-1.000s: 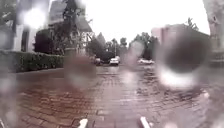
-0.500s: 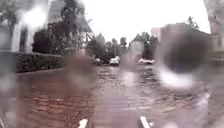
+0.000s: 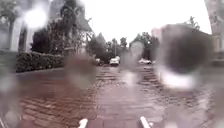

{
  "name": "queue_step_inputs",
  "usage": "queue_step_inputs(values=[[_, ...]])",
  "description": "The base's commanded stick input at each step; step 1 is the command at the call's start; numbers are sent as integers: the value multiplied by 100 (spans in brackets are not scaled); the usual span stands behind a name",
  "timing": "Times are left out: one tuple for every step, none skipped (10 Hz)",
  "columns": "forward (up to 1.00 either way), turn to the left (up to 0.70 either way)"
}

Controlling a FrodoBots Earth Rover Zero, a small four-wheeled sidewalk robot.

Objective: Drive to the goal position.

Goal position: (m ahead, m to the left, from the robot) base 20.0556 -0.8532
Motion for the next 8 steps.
queue_step_inputs(values=[[70,-14],[70,-14],[70,-14],[70,-14],[70,-7],[70,0],[70,0],[70,0]])
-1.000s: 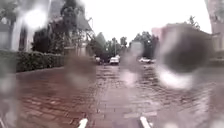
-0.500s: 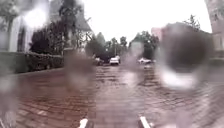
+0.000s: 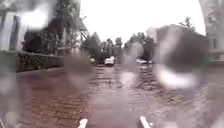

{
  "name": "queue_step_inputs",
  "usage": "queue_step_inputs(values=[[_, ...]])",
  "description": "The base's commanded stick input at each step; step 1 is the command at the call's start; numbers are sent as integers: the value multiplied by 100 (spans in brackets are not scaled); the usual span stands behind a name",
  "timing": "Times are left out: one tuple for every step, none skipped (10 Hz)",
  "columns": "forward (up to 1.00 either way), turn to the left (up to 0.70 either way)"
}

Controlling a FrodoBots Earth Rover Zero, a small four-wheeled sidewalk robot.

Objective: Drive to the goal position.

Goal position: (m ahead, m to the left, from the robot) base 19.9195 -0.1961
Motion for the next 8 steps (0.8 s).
queue_step_inputs(values=[[70,0],[70,0],[70,0],[70,0],[70,0],[70,0],[70,0],[70,0]])
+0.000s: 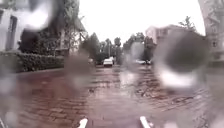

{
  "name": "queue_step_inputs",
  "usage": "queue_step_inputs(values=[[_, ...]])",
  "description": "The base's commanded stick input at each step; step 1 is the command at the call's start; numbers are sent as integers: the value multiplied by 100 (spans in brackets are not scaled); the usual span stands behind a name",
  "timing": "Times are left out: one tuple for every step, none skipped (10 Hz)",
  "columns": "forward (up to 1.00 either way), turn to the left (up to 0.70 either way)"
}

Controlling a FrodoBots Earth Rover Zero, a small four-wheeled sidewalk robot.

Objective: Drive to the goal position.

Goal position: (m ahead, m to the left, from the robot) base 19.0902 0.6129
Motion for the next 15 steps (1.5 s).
queue_step_inputs(values=[[70,-7],[70,-14],[70,-14],[70,-14],[70,-12],[70,-6],[70,0],[70,0],[70,0],[70,0],[70,0],[70,0],[70,0],[70,0],[70,0]])
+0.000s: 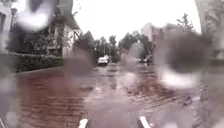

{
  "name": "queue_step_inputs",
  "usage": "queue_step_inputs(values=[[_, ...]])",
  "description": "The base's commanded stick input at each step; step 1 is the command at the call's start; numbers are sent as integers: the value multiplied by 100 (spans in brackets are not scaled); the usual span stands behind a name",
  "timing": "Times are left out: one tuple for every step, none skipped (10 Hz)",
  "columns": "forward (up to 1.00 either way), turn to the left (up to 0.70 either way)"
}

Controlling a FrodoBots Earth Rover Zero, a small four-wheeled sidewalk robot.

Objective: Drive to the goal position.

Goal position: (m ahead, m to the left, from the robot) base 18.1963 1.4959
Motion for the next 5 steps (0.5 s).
queue_step_inputs(values=[[70,0],[70,0],[70,0],[70,0],[70,0]])
